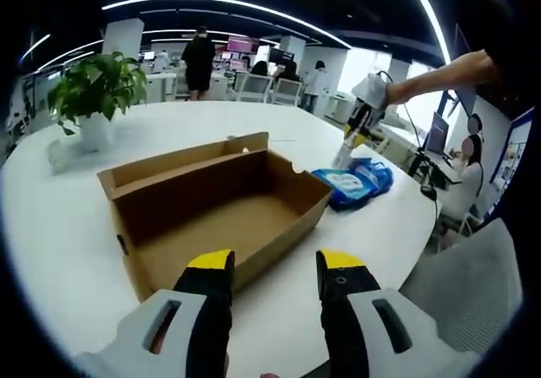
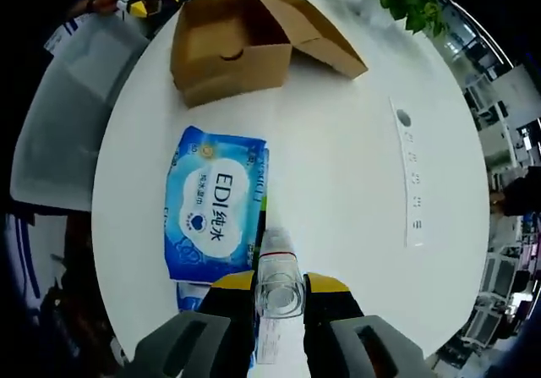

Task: Operate the shoe box by opening the lid, removing the specified soft item, and placing it in the target area until the item is outside and the box remains undamaged.

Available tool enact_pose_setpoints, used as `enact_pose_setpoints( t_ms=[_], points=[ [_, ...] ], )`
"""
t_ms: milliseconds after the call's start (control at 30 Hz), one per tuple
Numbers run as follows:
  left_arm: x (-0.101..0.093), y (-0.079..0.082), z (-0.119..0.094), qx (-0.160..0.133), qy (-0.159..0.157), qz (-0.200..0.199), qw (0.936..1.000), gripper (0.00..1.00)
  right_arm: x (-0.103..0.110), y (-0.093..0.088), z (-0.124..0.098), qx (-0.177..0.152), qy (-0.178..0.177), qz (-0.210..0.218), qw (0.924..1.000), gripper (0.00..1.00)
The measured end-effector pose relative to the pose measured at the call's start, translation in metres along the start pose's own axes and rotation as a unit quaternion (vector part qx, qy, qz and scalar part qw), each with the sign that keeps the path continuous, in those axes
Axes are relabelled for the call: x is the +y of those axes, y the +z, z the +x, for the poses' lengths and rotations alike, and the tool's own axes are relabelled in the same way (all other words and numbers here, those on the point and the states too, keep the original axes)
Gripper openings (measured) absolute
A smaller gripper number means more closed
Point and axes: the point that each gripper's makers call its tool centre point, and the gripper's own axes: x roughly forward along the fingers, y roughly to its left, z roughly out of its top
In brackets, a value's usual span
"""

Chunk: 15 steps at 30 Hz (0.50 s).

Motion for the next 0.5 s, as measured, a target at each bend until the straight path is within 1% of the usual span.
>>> enact_pose_setpoints(
  t_ms=[133, 300, 500],
  points=[
    [0.0004, -0.0006, 0.0001, 0.001, 0.0, 0.001, 1.0, 0.39, -0.001, -0.0031, 0.0053, 0.014, 0.001, -0.005, 0.9999, 0.17],
    [0.001, -0.0008, 0.0004, 0.001, 0.0, 0.001, 1.0, 0.39, -0.0031, -0.0047, 0.0079, 0.022, 0.004, 0.004, 0.9997, 0.17],
    [0.0003, -0.0022, 0.0016, 0.004, -0.002, 0.001, 1.0, 0.39, -0.0027, -0.0071, 0.0115, 0.037, 0.007, 0.004, 0.9993, 0.17]
  ],
)
